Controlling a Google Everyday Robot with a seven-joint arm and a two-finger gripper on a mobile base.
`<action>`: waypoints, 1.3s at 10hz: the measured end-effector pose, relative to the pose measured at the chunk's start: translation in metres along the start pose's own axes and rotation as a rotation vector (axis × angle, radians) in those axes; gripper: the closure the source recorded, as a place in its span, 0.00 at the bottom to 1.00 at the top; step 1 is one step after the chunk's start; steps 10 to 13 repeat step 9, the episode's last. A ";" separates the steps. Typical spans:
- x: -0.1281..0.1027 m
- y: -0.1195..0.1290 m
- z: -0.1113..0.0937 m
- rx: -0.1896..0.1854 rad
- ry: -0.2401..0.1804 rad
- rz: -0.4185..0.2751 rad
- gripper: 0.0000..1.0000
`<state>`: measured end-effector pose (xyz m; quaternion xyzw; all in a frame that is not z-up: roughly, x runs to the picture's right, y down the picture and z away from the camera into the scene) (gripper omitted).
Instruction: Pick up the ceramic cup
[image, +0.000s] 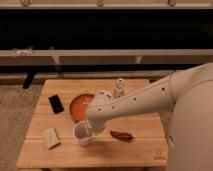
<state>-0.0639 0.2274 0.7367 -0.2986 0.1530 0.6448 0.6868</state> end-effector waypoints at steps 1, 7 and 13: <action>0.001 0.001 -0.006 -0.009 -0.009 0.004 0.89; -0.001 0.011 -0.111 -0.083 -0.108 -0.056 1.00; -0.003 0.016 -0.127 -0.080 -0.110 -0.085 1.00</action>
